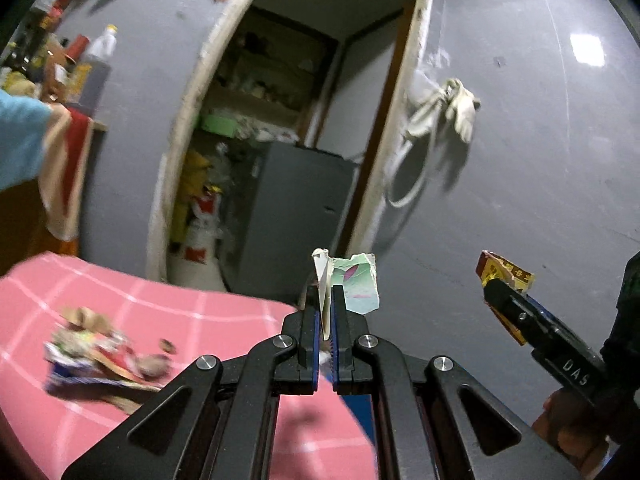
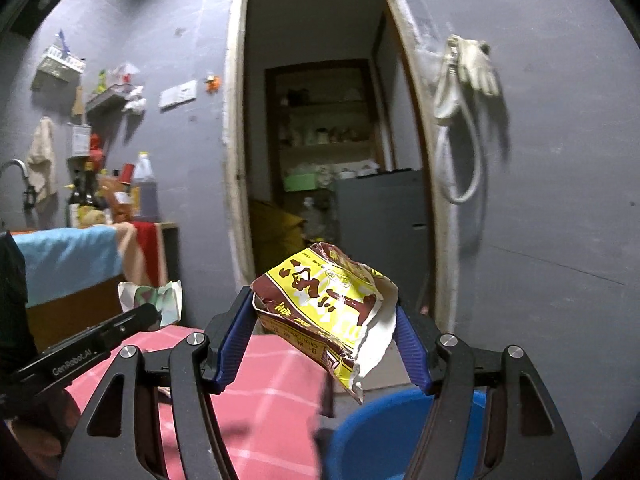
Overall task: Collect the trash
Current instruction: 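Carry both wrappers over the blue bucket and open both grippers to drop them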
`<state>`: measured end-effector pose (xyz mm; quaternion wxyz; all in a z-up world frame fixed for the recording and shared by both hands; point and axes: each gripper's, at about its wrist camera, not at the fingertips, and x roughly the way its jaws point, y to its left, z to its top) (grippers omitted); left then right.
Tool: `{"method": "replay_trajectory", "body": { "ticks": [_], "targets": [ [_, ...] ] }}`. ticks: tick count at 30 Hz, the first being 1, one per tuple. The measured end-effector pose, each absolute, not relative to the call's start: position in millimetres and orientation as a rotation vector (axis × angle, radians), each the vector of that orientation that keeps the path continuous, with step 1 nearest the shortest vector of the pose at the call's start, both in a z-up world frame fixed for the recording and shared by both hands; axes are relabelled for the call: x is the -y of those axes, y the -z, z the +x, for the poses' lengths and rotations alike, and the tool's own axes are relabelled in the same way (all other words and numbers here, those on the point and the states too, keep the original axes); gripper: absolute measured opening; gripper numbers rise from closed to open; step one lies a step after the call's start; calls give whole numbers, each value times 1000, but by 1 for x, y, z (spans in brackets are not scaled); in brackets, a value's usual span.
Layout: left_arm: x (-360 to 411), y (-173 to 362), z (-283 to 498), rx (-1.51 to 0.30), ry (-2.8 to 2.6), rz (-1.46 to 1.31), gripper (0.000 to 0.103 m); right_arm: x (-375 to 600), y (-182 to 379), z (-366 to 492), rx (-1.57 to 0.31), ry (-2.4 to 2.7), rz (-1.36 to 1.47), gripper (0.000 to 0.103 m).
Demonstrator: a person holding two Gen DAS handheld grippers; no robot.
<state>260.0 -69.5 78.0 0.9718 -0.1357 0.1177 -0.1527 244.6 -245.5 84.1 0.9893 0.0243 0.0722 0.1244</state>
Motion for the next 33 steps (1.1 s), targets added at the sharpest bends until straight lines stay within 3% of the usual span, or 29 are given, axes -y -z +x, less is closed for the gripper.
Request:
{"method": "replay_trajectory", "body": {
  "ticks": [21,22,23,24,26,33],
  "targets": [
    [158,-4,359,-713,393,-248,4,329,7,290,-510,-94,237,66],
    [159,-1,360,-730,391,-246,6,330,10,292,-524,-92,246,66],
    [160,2,363,-746,389,-247,14,332,13,293,-538,-90,257,66],
    [160,6,364,-758,387,-250,32,332,14,295,-547,-88,264,66],
    [155,9,363,-755,378,-295,49,333,16,298,-563,-83,277,66],
    [138,0,354,-717,354,-319,49,337,13,300,-575,-75,291,68]
  ]
}}
